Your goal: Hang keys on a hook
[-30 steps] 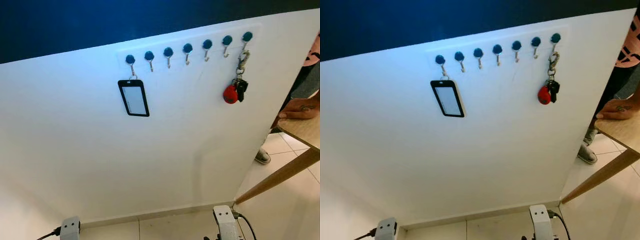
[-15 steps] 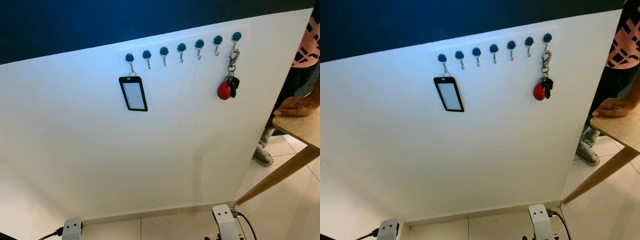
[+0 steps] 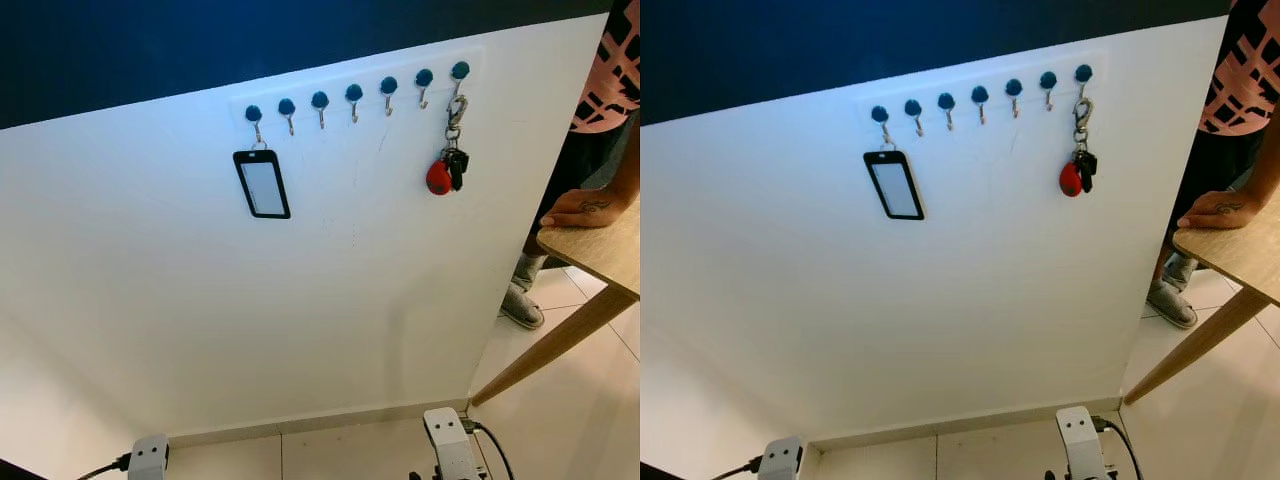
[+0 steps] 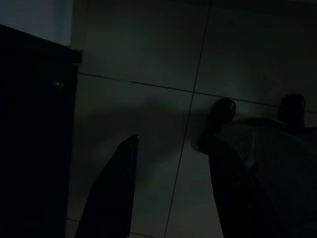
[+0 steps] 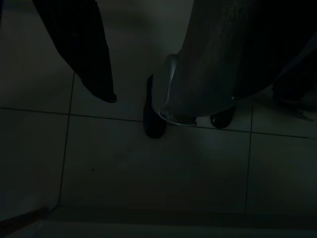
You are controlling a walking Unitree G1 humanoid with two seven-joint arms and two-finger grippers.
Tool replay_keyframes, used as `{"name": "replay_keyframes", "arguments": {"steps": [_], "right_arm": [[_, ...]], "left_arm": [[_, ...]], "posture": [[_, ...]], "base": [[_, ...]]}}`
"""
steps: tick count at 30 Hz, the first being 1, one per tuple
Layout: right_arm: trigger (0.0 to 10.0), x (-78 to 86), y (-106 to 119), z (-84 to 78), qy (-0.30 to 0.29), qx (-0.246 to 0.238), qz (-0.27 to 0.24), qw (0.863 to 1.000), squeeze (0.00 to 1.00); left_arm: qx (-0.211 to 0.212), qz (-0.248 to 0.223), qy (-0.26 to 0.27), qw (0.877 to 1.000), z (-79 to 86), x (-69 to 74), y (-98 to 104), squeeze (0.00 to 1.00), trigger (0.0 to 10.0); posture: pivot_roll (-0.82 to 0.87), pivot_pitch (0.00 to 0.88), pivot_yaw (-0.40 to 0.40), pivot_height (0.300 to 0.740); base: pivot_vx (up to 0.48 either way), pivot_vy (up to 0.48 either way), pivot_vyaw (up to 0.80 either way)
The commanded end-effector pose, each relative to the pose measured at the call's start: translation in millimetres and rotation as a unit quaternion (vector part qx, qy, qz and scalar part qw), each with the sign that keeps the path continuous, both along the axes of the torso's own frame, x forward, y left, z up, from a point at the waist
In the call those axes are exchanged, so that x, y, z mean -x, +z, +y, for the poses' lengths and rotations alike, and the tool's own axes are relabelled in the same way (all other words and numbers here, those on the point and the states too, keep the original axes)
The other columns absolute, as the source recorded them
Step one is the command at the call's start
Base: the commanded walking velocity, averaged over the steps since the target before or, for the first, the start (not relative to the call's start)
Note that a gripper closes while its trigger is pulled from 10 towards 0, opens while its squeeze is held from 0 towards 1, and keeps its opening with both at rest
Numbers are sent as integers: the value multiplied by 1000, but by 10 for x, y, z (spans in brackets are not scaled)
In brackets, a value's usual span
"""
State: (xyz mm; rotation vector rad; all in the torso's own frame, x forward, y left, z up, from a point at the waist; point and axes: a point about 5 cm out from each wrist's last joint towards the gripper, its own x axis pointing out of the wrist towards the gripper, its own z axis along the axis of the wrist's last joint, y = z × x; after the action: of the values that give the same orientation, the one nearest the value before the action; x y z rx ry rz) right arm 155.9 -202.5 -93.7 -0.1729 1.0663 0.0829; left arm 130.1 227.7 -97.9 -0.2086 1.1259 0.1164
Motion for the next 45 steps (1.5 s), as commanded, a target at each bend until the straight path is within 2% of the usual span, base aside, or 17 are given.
{"name": "replay_keyframes", "arguments": {"steps": [1,33,45], "right_arm": [[10000,225,-95,42,8,2,46,999,0],[10000,251,-102,26,8,5,50,999,0],[10000,265,-105,9,-12,0,53,999,0]], "left_arm": [[-1,6,-5,1000,-7,21,-10,0,10000],[1,10,-15,1000,-29,38,-19,0,10000],[4,9,-21,1000,-48,31,-20,0,10000]], "posture": [[-127,49,134,740],[-123,50,134,740],[-128,51,135,740]], "base": [[-431,0,0],[-478,0,0],[-401,0,0]]}}
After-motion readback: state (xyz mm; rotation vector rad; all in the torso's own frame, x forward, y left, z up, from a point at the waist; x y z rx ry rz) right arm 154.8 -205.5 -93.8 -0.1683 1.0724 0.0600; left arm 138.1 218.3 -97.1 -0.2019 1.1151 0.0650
